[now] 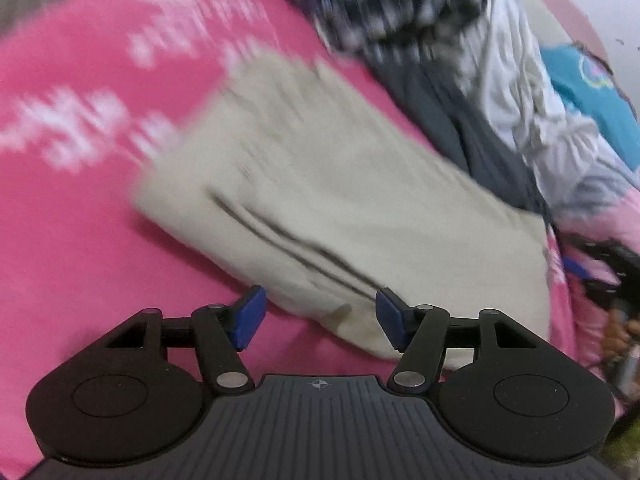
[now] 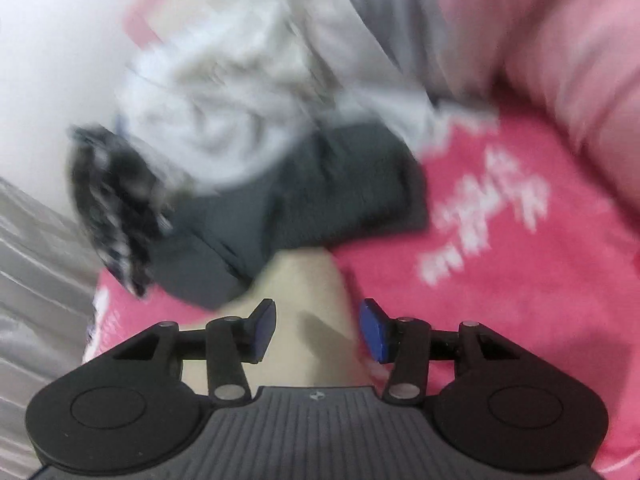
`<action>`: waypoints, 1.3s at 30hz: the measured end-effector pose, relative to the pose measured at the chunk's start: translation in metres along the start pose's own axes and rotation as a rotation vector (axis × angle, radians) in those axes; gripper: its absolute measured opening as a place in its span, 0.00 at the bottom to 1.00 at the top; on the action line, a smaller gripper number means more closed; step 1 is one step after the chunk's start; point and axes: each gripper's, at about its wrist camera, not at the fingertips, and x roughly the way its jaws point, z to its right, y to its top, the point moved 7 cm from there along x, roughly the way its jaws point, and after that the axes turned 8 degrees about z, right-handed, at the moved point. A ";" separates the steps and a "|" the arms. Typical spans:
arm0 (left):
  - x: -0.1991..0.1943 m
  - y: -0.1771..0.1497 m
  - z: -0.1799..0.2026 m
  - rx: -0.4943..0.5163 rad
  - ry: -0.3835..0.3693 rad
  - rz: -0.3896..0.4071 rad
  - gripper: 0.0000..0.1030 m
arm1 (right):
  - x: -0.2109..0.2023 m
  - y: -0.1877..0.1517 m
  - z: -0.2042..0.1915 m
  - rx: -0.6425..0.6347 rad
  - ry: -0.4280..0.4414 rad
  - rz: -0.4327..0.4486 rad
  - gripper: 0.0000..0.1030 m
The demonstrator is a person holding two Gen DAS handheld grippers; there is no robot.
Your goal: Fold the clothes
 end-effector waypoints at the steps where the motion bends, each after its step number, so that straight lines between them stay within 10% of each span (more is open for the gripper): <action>1: -0.006 0.008 -0.004 0.016 0.019 0.030 0.59 | -0.006 -0.001 -0.015 -0.026 0.033 0.030 0.51; 10: 0.023 0.046 -0.010 0.101 0.056 0.072 0.54 | 0.003 -0.148 -0.210 -0.735 0.460 -0.205 0.59; 17: 0.032 0.049 -0.028 0.046 0.014 0.035 0.50 | 0.020 -0.197 -0.238 -0.896 0.508 -0.221 0.37; 32: 0.060 0.048 -0.013 0.253 0.022 -0.094 0.50 | 0.052 -0.275 -0.273 -1.119 0.500 -0.194 0.48; 39: 0.057 0.051 -0.016 0.158 0.044 -0.069 0.38 | 0.049 -0.277 -0.280 -1.096 0.448 -0.124 0.15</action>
